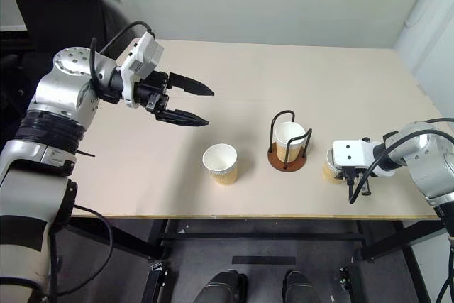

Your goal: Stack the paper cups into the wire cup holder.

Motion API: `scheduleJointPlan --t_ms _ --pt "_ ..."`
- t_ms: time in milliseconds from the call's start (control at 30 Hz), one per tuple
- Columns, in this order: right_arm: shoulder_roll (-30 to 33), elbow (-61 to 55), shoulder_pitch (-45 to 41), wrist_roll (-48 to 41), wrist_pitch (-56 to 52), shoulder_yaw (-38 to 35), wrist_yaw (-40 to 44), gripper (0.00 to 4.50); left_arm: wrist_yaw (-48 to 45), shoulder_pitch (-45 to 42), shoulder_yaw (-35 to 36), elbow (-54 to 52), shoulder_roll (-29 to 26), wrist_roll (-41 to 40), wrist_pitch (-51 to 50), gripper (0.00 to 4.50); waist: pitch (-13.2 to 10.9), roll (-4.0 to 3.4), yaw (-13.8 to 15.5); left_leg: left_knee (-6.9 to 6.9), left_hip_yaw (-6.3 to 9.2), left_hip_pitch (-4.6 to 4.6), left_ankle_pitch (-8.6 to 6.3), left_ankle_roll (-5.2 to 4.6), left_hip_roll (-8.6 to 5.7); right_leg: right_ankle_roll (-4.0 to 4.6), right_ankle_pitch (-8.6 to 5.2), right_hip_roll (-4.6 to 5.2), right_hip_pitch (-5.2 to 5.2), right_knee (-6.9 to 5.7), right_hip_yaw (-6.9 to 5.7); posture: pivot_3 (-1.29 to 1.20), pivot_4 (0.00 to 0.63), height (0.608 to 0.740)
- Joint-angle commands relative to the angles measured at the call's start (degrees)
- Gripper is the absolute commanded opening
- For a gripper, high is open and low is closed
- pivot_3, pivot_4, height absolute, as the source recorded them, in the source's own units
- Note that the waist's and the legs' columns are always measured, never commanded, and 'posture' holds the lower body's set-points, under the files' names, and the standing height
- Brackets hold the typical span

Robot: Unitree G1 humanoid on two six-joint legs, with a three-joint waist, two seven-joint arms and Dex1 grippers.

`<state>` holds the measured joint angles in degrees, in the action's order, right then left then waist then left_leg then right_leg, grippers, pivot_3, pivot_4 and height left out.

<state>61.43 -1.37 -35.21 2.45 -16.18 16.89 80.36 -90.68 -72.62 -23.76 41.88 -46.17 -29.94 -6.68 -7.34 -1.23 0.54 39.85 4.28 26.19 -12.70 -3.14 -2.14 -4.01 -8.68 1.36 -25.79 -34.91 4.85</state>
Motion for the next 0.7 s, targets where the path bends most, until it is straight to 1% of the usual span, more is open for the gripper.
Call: scheduleJointPlan --t_ms 33,133,267,367,467,567,700 --pt "2.41 -2.12 -2.20 -1.11 -1.96 -3.78 1.21 0.04 -1.82 -2.88 0.31 0.83 -0.03 0.07 0.20 3.99 0.00 0.00 0.00 -0.02 0.00 0.01 0.00 0.00 0.00 0.00 -0.01 0.00 -0.01 0.00 0.00 0.00 0.150 0.740" --pt "3.38 -2.52 -4.50 -2.09 -4.03 -5.75 1.17 0.04 -1.82 -3.62 0.04 1.84 -0.20 0.60 0.54 3.99 0.00 0.00 -0.04 -0.12 -0.01 0.06 0.00 0.02 0.00 0.04 -0.06 0.00 -0.11 0.00 0.00 0.00 0.150 0.740" --pt "2.47 -2.25 -13.29 -3.27 -7.99 -7.21 0.93 0.04 -1.82 -4.66 -0.39 3.90 -0.14 1.34 1.52 3.99 0.00 0.00 -0.18 -0.27 0.00 0.08 0.00 0.07 0.01 0.10 -0.10 -0.01 -0.21 0.00 0.02 0.00 0.150 0.740" --pt "1.26 -1.69 -19.95 -2.62 -8.91 -6.61 0.64 0.04 -1.82 -5.17 -0.77 5.25 0.19 1.61 2.21 3.99 0.00 0.00 -0.30 -0.49 0.00 0.05 0.04 0.13 0.02 0.19 -0.15 -0.02 -0.30 -0.01 0.02 0.00 0.150 0.740" --pt "-0.49 -1.91 -24.40 -3.34 -11.31 -6.14 0.80 0.04 -1.82 -5.50 -1.05 6.81 0.48 1.89 3.29 3.99 0.00 0.01 -0.24 -0.74 0.05 0.03 0.08 0.19 0.04 0.29 -0.21 0.00 -0.38 -0.01 -0.03 0.00 0.150 0.740" --pt "-3.69 -3.85 -27.50 -5.64 -15.22 -6.02 0.99 0.04 -1.82 -5.73 -1.33 9.30 0.48 2.24 5.13 3.99 0.00 0.00 -0.23 -0.84 0.08 0.10 0.06 0.25 0.09 0.29 -0.21 -0.01 -0.51 -0.04 -0.10 0.00 0.150 0.740" --pt "-6.81 -6.91 -28.51 -7.97 -19.21 -5.22 1.18 0.04 -1.82 -6.14 -1.58 11.64 0.73 2.59 6.77 3.99 0.00 -0.01 -0.23 -0.88 0.10 0.23 0.08 0.36 0.22 0.09 -0.17 -0.04 -0.61 -0.03 -0.18 0.00 0.150 0.740"
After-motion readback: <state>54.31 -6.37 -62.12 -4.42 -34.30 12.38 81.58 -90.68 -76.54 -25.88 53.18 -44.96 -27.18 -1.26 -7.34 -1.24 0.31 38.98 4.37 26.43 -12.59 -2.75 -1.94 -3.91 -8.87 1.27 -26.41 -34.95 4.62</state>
